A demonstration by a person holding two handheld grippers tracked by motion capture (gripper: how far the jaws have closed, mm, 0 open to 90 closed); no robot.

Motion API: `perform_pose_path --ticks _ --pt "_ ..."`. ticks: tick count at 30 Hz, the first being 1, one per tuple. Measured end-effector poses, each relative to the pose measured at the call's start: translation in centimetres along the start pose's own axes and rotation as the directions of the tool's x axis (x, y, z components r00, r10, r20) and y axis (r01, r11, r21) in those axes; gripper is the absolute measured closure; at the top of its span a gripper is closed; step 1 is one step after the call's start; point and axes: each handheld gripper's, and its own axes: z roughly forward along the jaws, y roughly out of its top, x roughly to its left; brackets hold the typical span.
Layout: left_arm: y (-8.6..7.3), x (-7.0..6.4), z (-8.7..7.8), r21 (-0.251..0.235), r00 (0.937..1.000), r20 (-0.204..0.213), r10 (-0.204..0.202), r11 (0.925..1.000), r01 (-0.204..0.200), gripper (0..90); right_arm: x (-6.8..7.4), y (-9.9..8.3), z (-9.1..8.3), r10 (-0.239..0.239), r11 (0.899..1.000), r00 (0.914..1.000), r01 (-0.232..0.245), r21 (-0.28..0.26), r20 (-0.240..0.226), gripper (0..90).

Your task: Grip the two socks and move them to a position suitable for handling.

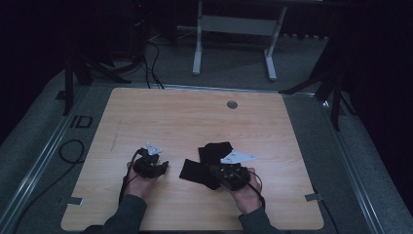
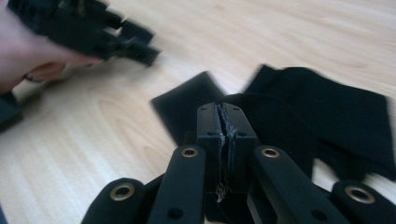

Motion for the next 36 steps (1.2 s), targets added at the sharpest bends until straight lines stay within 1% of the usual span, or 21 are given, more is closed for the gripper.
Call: perform_pose_path --ticks 2,4,8,11,17,20,24,27,28,30,32,36 --pt "0.0 0.0 0.0 0.0 1.0 0.0 0.0 1.0 0.0 54.6 -1.2 -0.4 -0.9 0.037 0.999 0.9992 -0.036 -0.021 0.017 86.8" --pt "0.0 0.0 0.0 0.0 1.0 0.0 0.001 1.0 -0.001 54.6 -2.2 -0.8 -1.6 0.062 0.998 0.9972 -0.061 -0.032 0.041 86.8" --pt "0.0 -0.1 0.0 -0.003 1.0 0.001 0.0 1.0 0.0 54.6 -3.9 -2.0 -2.8 0.107 0.994 0.9906 -0.104 -0.042 0.085 86.8" --pt "0.0 0.0 0.0 0.0 1.0 0.001 0.002 1.0 -0.002 54.6 -4.7 -2.9 -3.4 0.122 0.992 0.9855 -0.119 -0.031 0.118 86.8" --pt "0.0 -0.1 0.0 0.0 1.0 0.002 0.004 1.0 -0.004 54.3 -6.2 -5.1 -3.7 0.169 0.985 0.9756 -0.171 0.006 0.14 86.1" --pt "0.0 -0.1 0.0 0.0 1.0 0.002 0.005 1.0 -0.005 54.2 -6.7 -5.8 -3.8 0.177 0.983 0.9711 -0.182 0.02 0.16 85.1" --pt "0.0 -0.1 0.0 0.002 1.0 0.002 0.007 1.0 -0.007 54.2 -7.4 -6.2 -3.9 0.189 0.979 0.9666 -0.198 0.038 0.173 81.8" --pt "0.0 -0.1 0.0 0.002 1.0 0.002 0.007 1.0 -0.007 54.2 -7.7 -6.4 -4.0 0.176 0.98 0.9608 -0.192 0.056 0.215 76.1" --pt "0.0 -0.1 0.0 0.002 1.0 0.002 0.007 1.0 -0.007 54.2 -7.8 -6.5 -4.1 0.173 0.98 0.9579 -0.191 0.06 0.229 73.4" --pt "0.0 -0.1 0.0 0.002 1.0 0.002 0.007 1.0 -0.007 54.2 -8.0 -6.5 -4.2 0.162 0.98 0.9477 -0.188 0.071 0.275 69.4" --pt "0.0 -0.1 0.0 0.002 1.0 0.002 0.007 1.0 -0.007 54.2 -8.1 -6.4 -4.3 0.157 0.98 0.9411 -0.186 0.069 0.299 66.3" --pt "0.0 -0.1 0.0 0.001 1.0 0.002 0.006 1.0 -0.006 54.2 -8.1 -5.8 -4.6 0.153 0.983 0.9415 -0.176 0.05 0.3 61.3"
